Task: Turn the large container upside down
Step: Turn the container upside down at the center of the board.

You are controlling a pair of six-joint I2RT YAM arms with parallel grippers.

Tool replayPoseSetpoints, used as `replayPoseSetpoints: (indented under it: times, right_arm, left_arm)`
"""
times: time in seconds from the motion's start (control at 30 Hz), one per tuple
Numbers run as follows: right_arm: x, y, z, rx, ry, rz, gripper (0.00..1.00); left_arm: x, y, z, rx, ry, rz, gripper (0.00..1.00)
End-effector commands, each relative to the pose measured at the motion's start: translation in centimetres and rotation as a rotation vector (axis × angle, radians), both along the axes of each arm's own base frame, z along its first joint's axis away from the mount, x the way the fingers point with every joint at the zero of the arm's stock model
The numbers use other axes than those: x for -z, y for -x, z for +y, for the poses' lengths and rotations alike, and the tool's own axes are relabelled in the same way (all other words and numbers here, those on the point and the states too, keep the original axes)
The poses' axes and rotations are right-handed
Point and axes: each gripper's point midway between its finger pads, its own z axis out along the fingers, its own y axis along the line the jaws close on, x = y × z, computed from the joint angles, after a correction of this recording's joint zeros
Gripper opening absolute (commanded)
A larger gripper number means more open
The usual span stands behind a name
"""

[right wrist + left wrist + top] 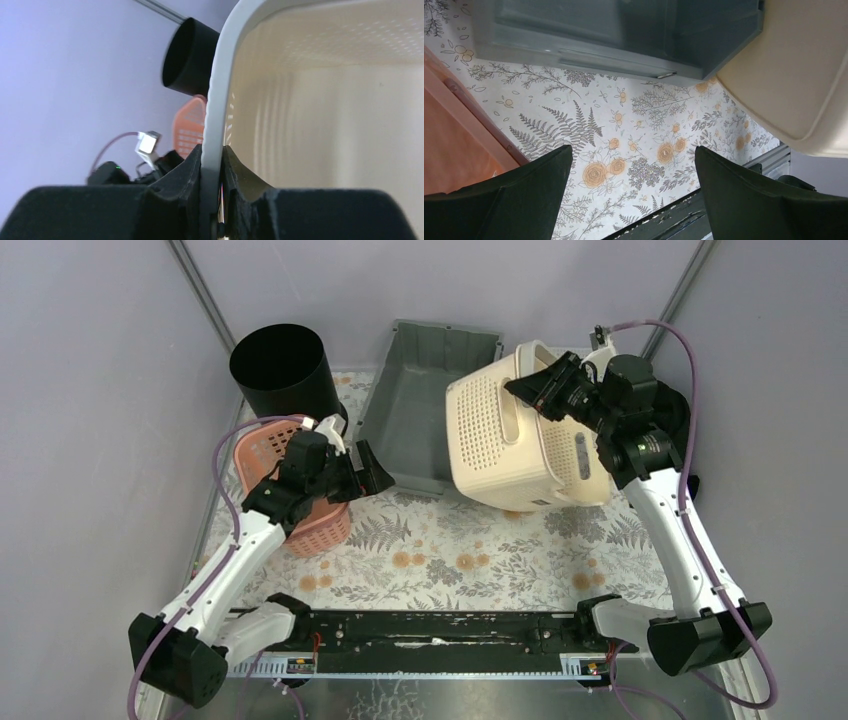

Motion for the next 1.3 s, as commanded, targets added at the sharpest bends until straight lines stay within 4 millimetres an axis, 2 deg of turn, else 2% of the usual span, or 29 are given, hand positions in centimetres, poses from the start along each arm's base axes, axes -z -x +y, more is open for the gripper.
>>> replayPoseSetpoints:
  times: [0.0,0.23,0.5,0.67,0.83,1.1,1.27]
  right_arm:
    - [-9.2,2.8,3.3,-0.241,-0.293,-0.217,0.0]
    - [-9.2,1.8,4.7,-0.35,-0.488,-0.176,0.0]
    - [-8.8,0.1,5.5,-0.436,-0.662,-0.158,0.0]
    - [-8.2,-0.9,5.8,-0.475,-0.731,-0.143,0.0]
    - [-7.9,-0.8,5.9,-0.495,-0.745,-0.131,0.0]
    - [-6.2,-1.2,5.1,-0.453,-0.806,0.021,0.0]
    - [-4.0,-2.3,2.7,-0.305,-0.799,0.085,0.0]
  left_arm:
    - [0.1,0.2,0.7,-0.029,-0.027,-0.017,1.0]
    - [-1.1,0.2,1.8,-0.066,-0.063,-0.049,1.0]
    - [-1.9,0.2,2.9,-0.101,-0.088,-0.07,1.0]
    - [-1.8,0.2,3.2,-0.111,-0.095,-0.07,1.0]
    - [-1.7,0.0,3.2,-0.113,-0.095,-0.063,1.0]
    - [-1.9,-0.4,3.2,-0.117,-0.1,-0.064,1.0]
    - [-2.1,-0.6,2.9,-0.115,-0.09,-0.067,1.0]
